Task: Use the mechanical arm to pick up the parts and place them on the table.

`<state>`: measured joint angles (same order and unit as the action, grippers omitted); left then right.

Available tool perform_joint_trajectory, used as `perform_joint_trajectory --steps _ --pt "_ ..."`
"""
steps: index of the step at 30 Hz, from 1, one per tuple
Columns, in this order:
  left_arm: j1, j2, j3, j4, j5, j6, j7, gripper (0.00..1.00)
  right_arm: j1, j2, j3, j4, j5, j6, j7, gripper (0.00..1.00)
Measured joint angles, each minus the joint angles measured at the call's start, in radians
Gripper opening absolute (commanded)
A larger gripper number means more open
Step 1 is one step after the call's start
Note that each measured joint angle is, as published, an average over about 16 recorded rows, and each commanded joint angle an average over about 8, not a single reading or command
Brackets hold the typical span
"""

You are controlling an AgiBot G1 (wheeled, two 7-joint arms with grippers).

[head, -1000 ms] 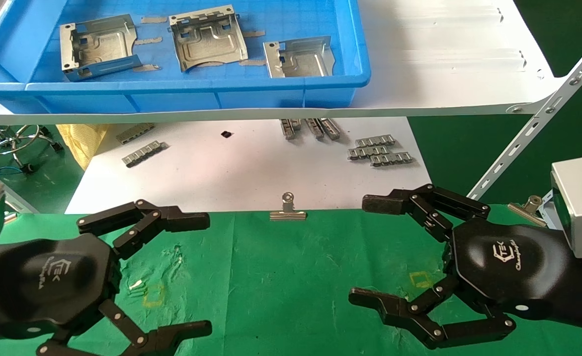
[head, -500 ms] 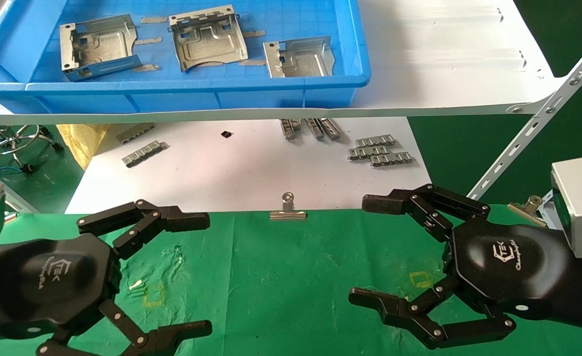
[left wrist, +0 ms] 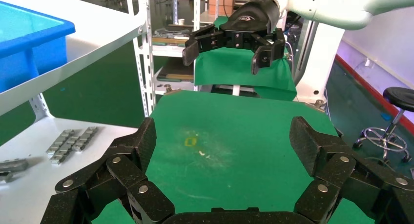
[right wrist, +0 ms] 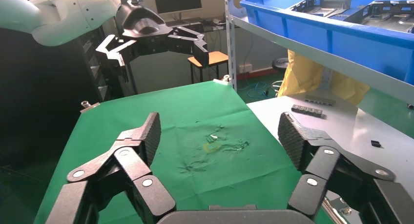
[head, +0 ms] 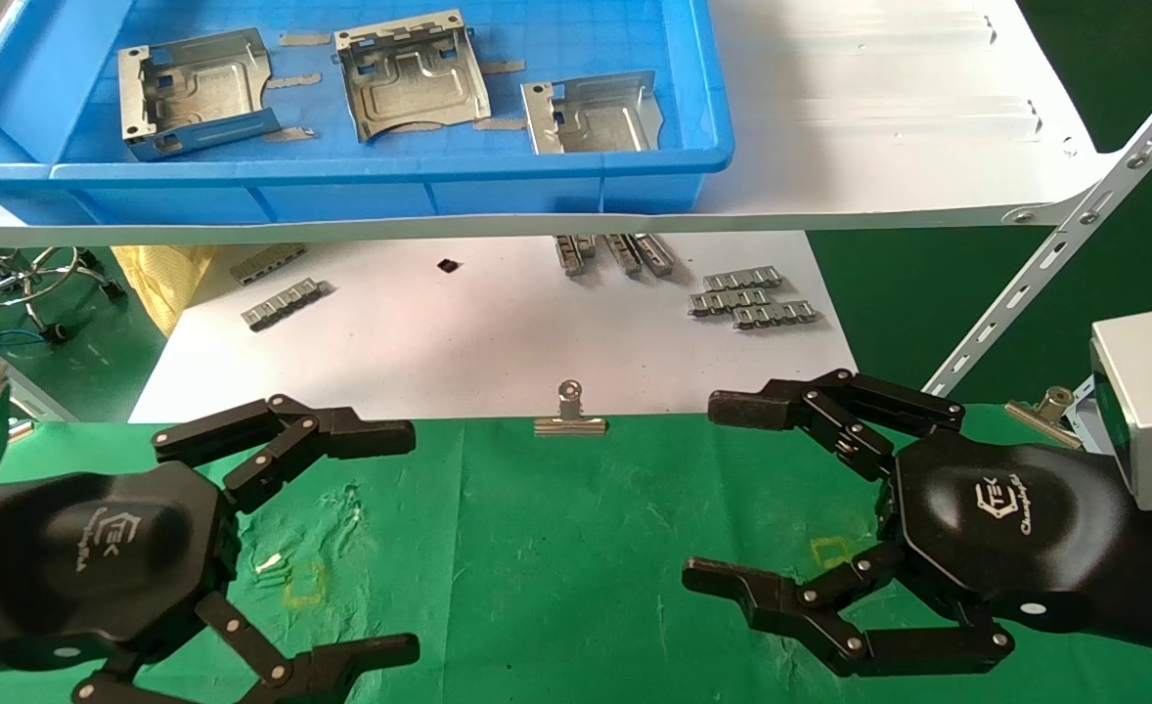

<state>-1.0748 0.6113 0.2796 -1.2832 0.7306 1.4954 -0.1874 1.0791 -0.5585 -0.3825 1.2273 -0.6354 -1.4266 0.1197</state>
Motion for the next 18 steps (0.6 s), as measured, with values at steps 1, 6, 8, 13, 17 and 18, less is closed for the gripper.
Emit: perform_joint_trajectory --steps 1,6,8,13,17,18 --pt "0.000 0.000 0.000 0.000 0.000 0.000 0.000 1.00 0.000 0.000 0.000 0.000 0.000 0.000 0.000 0.00" --pt "0.000 0.000 0.000 0.000 0.000 0.000 0.000 1.00 0.000 0.000 0.000 0.000 0.000 0.000 0.000 0.00" --pt "0.000 0.000 0.000 0.000 0.000 0.000 0.000 1.00 0.000 0.000 0.000 0.000 0.000 0.000 0.000 0.00" --pt "0.000 0.000 0.000 0.000 0.000 0.000 0.000 1.00 0.000 0.000 0.000 0.000 0.000 0.000 0.000 0.00" --pt "0.000 0.000 0.000 0.000 0.000 0.000 0.000 1.00 0.000 0.000 0.000 0.000 0.000 0.000 0.000 0.00" --pt "0.000 0.000 0.000 0.000 0.000 0.000 0.000 1.00 0.000 0.000 0.000 0.000 0.000 0.000 0.000 0.00"
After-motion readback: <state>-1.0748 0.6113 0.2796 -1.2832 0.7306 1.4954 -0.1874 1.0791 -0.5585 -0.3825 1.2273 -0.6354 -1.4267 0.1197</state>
